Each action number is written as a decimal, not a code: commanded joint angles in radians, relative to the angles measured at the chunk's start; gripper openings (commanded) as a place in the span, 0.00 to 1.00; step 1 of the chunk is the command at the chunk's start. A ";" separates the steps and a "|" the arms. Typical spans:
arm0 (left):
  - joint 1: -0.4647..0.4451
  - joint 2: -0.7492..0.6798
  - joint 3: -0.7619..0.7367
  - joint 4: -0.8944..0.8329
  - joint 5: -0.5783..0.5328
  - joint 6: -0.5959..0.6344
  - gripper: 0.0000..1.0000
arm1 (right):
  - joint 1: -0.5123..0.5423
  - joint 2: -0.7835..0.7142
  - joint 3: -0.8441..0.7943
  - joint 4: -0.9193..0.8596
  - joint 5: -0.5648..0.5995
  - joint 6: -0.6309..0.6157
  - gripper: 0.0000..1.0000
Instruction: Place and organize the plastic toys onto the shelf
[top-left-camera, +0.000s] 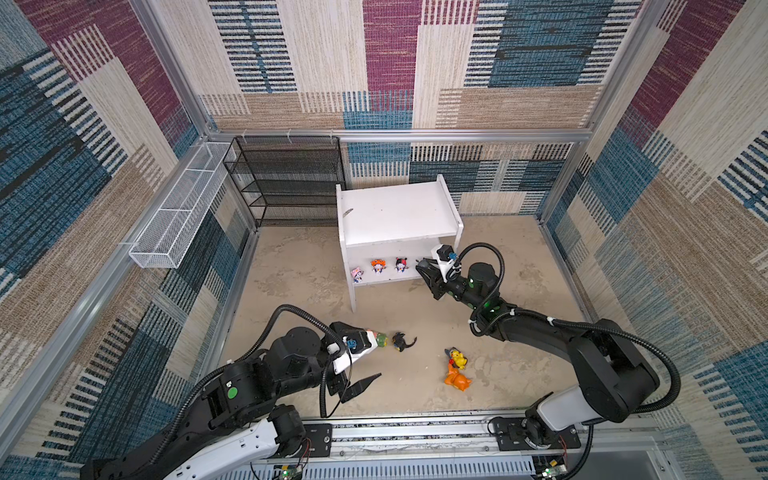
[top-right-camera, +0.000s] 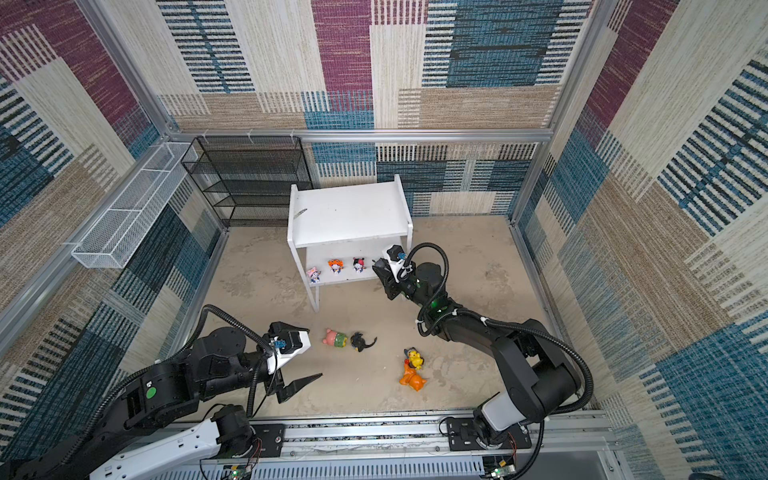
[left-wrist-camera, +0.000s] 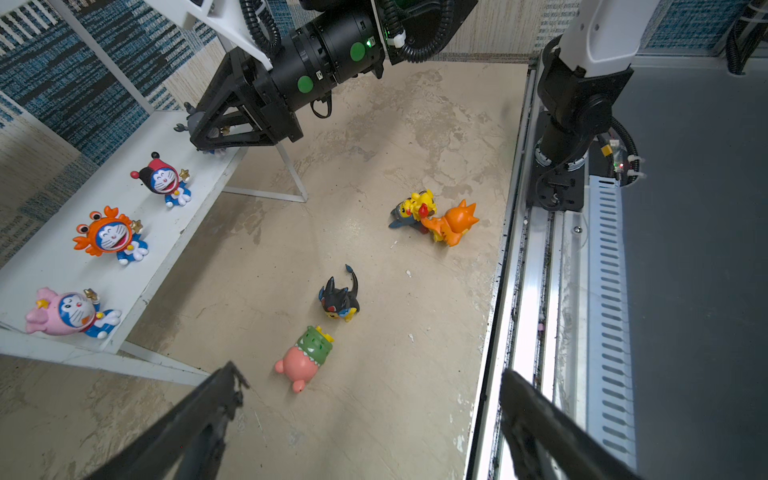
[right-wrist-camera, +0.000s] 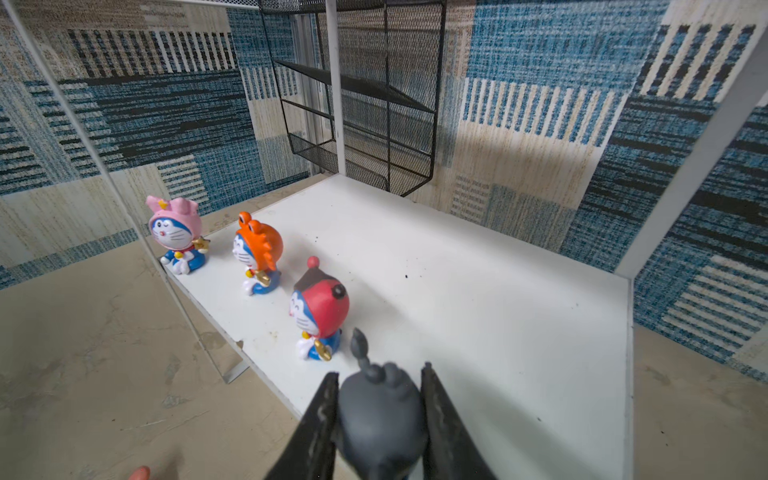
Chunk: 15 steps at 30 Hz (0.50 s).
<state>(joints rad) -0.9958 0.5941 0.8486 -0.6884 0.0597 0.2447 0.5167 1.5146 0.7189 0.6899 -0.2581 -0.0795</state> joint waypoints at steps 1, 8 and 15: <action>0.001 0.001 0.002 0.026 0.014 -0.002 0.99 | 0.000 0.012 -0.007 0.096 0.026 0.043 0.25; 0.001 0.001 0.004 0.033 0.010 -0.002 0.99 | 0.001 0.042 -0.015 0.145 0.030 0.075 0.26; 0.003 0.028 0.012 0.099 -0.097 -0.004 0.99 | 0.001 0.060 -0.027 0.177 0.027 0.092 0.28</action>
<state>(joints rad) -0.9955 0.6109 0.8497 -0.6559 0.0280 0.2440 0.5167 1.5692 0.6933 0.8001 -0.2337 -0.0044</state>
